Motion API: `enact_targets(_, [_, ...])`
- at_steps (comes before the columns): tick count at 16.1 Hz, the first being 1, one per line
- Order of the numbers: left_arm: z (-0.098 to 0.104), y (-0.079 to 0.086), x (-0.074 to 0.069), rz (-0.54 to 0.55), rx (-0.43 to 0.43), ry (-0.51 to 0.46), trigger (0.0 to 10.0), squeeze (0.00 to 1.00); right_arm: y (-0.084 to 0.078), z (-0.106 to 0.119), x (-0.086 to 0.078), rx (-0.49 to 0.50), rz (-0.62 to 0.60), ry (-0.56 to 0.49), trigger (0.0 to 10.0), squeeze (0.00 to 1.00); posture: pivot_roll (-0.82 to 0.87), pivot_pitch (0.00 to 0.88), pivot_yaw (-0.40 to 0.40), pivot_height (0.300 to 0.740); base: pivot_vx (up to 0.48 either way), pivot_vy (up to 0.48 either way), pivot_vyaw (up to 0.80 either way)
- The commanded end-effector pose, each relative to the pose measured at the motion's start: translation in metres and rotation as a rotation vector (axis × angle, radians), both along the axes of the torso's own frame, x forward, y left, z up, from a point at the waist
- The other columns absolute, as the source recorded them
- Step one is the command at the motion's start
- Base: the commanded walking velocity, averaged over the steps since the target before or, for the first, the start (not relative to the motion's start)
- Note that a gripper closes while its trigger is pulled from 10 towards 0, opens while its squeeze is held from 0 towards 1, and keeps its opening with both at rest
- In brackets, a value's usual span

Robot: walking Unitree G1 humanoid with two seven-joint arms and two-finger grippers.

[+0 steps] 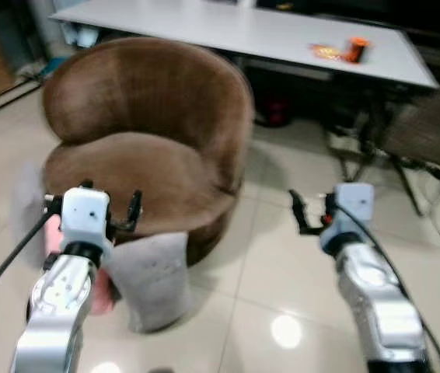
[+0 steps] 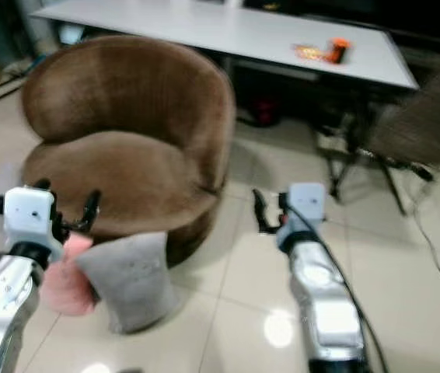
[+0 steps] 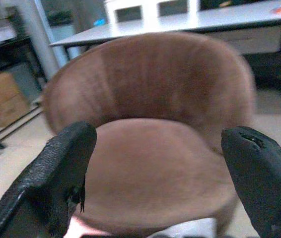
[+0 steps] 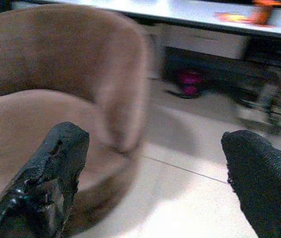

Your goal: Move the pillow to the sofa from floor

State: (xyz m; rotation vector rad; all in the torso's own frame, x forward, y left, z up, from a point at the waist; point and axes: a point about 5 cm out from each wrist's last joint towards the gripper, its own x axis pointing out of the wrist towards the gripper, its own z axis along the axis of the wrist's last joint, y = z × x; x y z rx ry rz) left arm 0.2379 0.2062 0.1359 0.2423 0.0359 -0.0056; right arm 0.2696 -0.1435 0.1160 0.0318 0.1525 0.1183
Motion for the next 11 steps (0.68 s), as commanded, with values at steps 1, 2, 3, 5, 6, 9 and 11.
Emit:
enact_targets(1, [0.003, -0.003, 0.000, -0.025, 0.000, -0.016, 10.0, 0.00, -0.007, -0.002, -0.003, -0.021, -0.010, -0.005, 10.0, 1.00, 0.00, 0.000, -0.014, 0.739, 0.337, 0.000, 0.57])
enact_targets(2, [0.004, -0.003, -0.001, -0.026, -0.004, -0.019, 10.0, 0.00, -0.009, -0.002, -0.005, -0.012, -0.017, -0.004, 10.0, 1.00, 0.00, 0.000, -0.014, 0.739, 0.337, 0.000, 0.00])
enact_targets(3, [0.004, -0.002, -0.001, -0.025, -0.006, -0.020, 10.0, 0.00, -0.010, -0.002, -0.006, -0.012, -0.013, 0.000, 10.0, 1.00, 0.00, 0.000, -0.014, 0.739, 0.337, 0.000, 0.00])
enact_targets(5, [0.004, -0.003, -0.004, -0.025, -0.005, -0.020, 10.0, 0.00, -0.008, -0.002, -0.009, -0.023, 0.038, -0.008, 10.0, 1.00, 0.01, 0.000, -0.024, 0.739, 0.337, 0.000, 0.00])
enact_targets(6, [0.003, -0.003, -0.006, -0.025, -0.005, -0.018, 10.0, 0.00, -0.006, -0.003, -0.009, -0.026, 0.062, -0.009, 10.0, 1.00, 0.02, 0.000, -0.027, 0.739, 0.334, 0.000, 0.80])
enact_targets(9, [0.002, -0.003, -0.012, -0.025, 0.000, -0.007, 10.0, 0.00, 0.000, -0.006, -0.014, -0.027, 0.116, -0.007, 10.0, 1.00, 0.02, 0.000, -0.023, 0.739, 0.337, 0.000, 0.80])
enact_targets(11, [0.001, -0.004, -0.011, -0.031, 0.002, -0.003, 10.0, 0.00, 0.001, -0.006, -0.016, -0.024, 0.133, -0.009, 10.0, 1.00, 0.01, 0.000, -0.019, 0.739, 0.336, 0.000, 0.80])
